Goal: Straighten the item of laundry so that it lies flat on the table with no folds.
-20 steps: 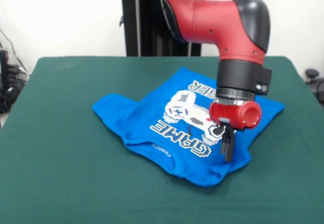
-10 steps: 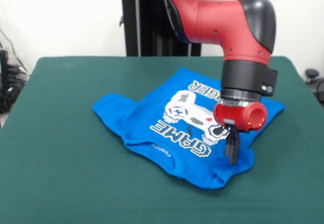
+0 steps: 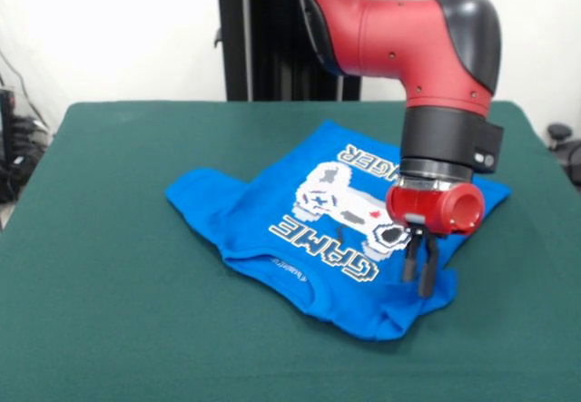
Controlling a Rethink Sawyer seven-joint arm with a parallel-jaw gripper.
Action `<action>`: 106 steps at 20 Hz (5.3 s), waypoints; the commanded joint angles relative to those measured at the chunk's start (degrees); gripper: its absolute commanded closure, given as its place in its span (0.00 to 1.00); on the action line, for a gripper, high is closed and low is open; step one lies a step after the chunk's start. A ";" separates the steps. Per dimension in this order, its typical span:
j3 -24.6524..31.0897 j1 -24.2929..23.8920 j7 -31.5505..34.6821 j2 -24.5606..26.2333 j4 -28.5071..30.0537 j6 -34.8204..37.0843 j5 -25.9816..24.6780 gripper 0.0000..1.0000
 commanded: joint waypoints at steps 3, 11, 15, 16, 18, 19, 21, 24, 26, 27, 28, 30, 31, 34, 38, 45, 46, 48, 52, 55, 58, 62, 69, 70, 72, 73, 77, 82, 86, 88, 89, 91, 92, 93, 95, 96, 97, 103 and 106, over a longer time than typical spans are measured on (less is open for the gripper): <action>0.62 2.45 4.07 1.61 -3.07 6.20 5.11 0.00; -0.97 4.75 2.23 2.25 -4.83 8.10 9.37 0.00; -2.13 6.11 1.19 2.75 -5.61 8.03 10.80 0.00; -2.27 6.20 1.06 2.70 -5.76 8.16 10.84 0.00; -2.65 6.41 1.03 2.35 -5.86 8.80 11.38 0.00; -2.52 6.24 1.30 2.15 -5.90 9.08 11.20 0.00; -2.57 6.47 1.80 2.00 -5.97 8.98 11.41 0.00; -2.66 6.72 2.38 2.05 -6.37 8.96 11.80 0.00; -2.57 7.36 2.61 2.29 -6.73 8.93 12.49 0.00; -2.68 7.96 2.82 2.70 -6.67 8.33 13.04 0.00; -2.61 8.02 3.02 2.90 -6.70 8.04 13.07 0.00; -2.75 8.42 3.10 3.35 -6.95 7.66 13.59 0.00; -3.06 8.72 2.96 3.31 -7.01 7.94 14.20 0.00; -3.85 10.16 2.47 3.73 -7.69 8.36 16.65 0.00; -4.50 11.10 1.92 3.63 -8.00 9.07 18.69 0.00; -4.92 13.87 0.14 5.72 -10.63 8.26 24.40 0.00; -4.97 14.12 -0.17 6.05 -11.07 8.35 24.99 0.00; -5.20 14.52 -0.49 6.35 -11.46 8.55 25.79 0.00; -5.89 15.47 -0.81 6.84 -12.02 8.94 27.22 0.00; -6.46 16.22 -0.96 6.94 -12.03 9.28 28.30 0.00; -7.02 16.59 -0.51 6.30 -11.32 9.96 27.94 0.00; -8.31 17.35 0.01 4.39 -9.25 11.50 27.27 0.00; -12.50 21.54 0.88 -1.40 -4.64 16.77 30.66 0.00; -12.92 21.84 1.32 -1.80 -4.53 17.52 30.66 0.00; -13.47 22.19 2.31 -2.81 -4.16 18.82 30.36 0.00; -14.12 22.70 2.51 -2.96 -4.22 19.62 30.88 0.00; -15.62 23.24 3.16 -3.55 -4.57 21.99 30.42 0.00; -13.73 19.95 4.11 -6.32 -2.18 22.98 23.29 0.00; -9.81 15.21 5.85 -8.78 1.81 19.50 14.85 0.00; -9.46 14.46 6.66 -9.03 2.50 18.62 12.66 0.00; -9.35 14.20 6.96 -9.15 2.71 18.52 11.77 0.00; -9.91 14.55 7.29 -9.06 2.60 18.77 11.24 0.00; -10.02 14.67 7.75 -8.85 2.59 18.33 10.96 0.00; -10.00 14.54 7.93 -8.77 2.60 18.08 10.41 0.00; -10.34 14.80 8.16 -8.42 2.47 17.78 10.38 0.00; -10.85 15.37 7.96 -8.02 2.02 17.92 10.94 0.00; -11.21 15.78 7.90 -7.67 1.78 17.88 11.29 0.00; -11.52 16.67 8.09 -6.23 1.22 16.27 11.77 0.00; -11.83 17.06 8.10 -5.58 1.01 15.87 12.14 0.00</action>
